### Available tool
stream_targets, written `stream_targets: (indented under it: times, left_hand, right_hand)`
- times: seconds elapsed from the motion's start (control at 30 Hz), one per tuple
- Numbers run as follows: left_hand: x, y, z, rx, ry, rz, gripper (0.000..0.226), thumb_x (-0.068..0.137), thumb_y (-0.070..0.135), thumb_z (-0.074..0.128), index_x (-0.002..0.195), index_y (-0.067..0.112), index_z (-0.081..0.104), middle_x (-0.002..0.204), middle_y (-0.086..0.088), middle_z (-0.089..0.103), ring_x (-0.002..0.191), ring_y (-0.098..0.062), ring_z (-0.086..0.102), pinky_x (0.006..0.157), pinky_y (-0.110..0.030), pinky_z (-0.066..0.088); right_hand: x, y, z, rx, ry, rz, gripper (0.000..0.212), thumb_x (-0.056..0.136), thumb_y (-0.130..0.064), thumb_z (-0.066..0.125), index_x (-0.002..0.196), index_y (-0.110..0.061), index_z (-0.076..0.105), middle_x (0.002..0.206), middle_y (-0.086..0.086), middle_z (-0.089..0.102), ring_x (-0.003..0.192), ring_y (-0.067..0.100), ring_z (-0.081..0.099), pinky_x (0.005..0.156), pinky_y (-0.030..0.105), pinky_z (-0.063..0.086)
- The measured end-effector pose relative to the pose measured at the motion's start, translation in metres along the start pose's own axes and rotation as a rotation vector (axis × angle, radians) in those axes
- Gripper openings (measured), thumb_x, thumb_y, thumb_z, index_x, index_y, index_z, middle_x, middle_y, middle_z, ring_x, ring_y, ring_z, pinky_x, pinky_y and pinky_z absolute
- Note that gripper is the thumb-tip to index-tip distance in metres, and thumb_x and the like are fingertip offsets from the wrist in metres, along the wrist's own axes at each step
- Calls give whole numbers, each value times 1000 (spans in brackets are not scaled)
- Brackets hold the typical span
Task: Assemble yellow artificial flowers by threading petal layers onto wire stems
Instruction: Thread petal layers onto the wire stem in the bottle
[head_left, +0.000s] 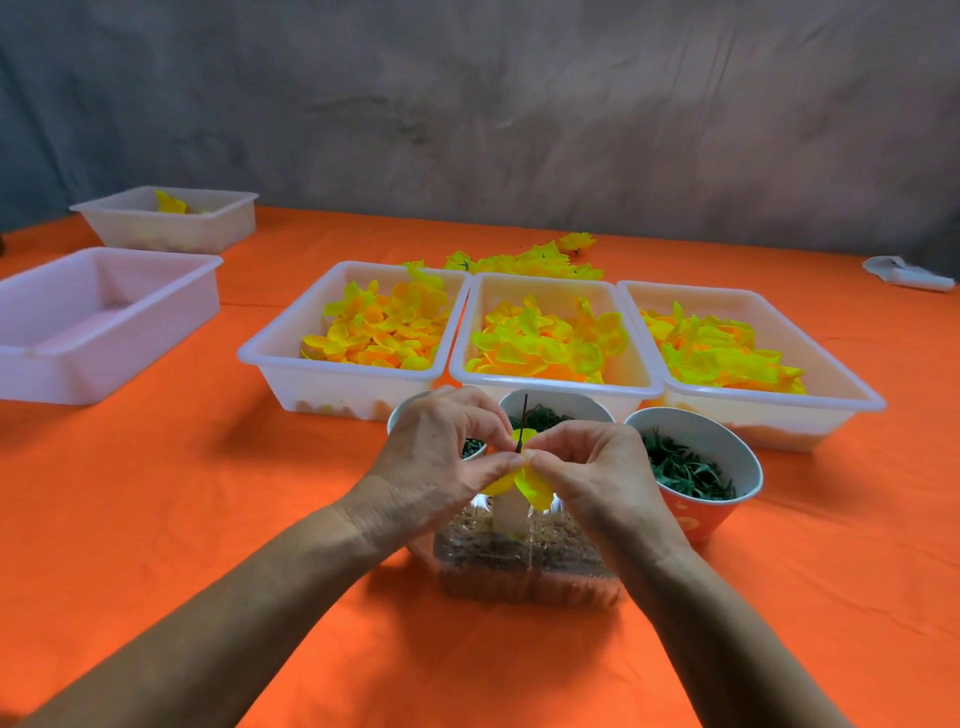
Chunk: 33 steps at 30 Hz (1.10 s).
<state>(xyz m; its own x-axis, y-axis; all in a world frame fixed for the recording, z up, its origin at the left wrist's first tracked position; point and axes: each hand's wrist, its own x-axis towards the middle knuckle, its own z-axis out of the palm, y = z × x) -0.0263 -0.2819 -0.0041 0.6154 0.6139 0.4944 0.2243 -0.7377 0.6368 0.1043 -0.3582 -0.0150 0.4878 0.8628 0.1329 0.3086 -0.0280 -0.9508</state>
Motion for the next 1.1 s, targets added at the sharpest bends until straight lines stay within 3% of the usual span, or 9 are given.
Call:
stream_targets:
  times: [0.17,0.3,0.43,0.5,0.67,0.8,0.9,1.0,1.1]
  left_hand:
    - [3,-3,-6,-44,-96,-78,6,75,9,77,81,13,77,93,5,66,98,-15,61,90,-39,47]
    - [1,-5,-8,-152,-91,-133,14,82,4,69,91,12,76,103,2,67,102,-8,62,95,-25,46]
    - [-3,-2,-2,-180,-89,-137,14,74,12,78,88,12,77,102,3,67,100,-2,59,94,-19,43]
    - [-2,-1,0,-204,-90,-169,12,73,13,79,85,14,77,101,4,66,99,-1,59,95,-20,42]
    - [-1,-3,-1,-251,-133,-204,12,73,11,78,85,15,76,101,3,66,99,-1,60,95,-20,44]
    - [-2,-5,-3,-315,-144,-232,11,75,9,76,86,12,77,98,3,66,96,-2,62,92,-22,48]
    - [-2,-6,-1,-327,-130,-237,10,75,7,75,85,9,77,97,2,67,96,-5,62,92,-26,49]
    - [0,-8,0,-337,-141,-241,8,75,8,76,82,11,77,97,2,66,95,-4,62,89,-24,50]
    - [3,-11,-1,-321,-167,-234,7,75,10,76,81,12,77,98,3,66,96,-2,62,88,-19,48]
  right_hand:
    - [-2,2,-3,-17,20,-3,15,82,-10,66,72,-18,73,61,-2,67,55,4,58,55,20,45]
    - [-1,6,-12,-37,106,-21,16,86,-14,63,77,-23,72,76,-3,71,74,10,64,71,26,50]
    - [-1,7,-16,-15,85,2,18,85,-13,64,75,-26,71,71,-7,70,69,6,63,63,22,46]
    - [-3,7,-16,-9,37,-9,13,83,-14,67,80,-24,75,72,-6,71,69,11,65,65,28,50]
    - [-6,9,-22,16,-104,-83,20,74,-16,78,92,-23,75,106,-8,64,88,11,67,73,23,53]
    - [-7,9,-31,90,-245,-68,21,68,-6,81,85,-17,75,92,1,73,85,17,71,75,27,57]
    - [-1,8,-40,118,-195,-70,19,73,0,76,87,-13,75,79,-3,75,73,8,71,64,15,52]
    - [22,8,-51,-94,1,-124,18,78,-7,72,83,-24,75,80,-13,73,77,-3,66,68,8,47]
    - [49,14,-46,-333,13,-104,15,81,-8,69,93,-15,76,89,-2,72,79,1,64,70,10,46]
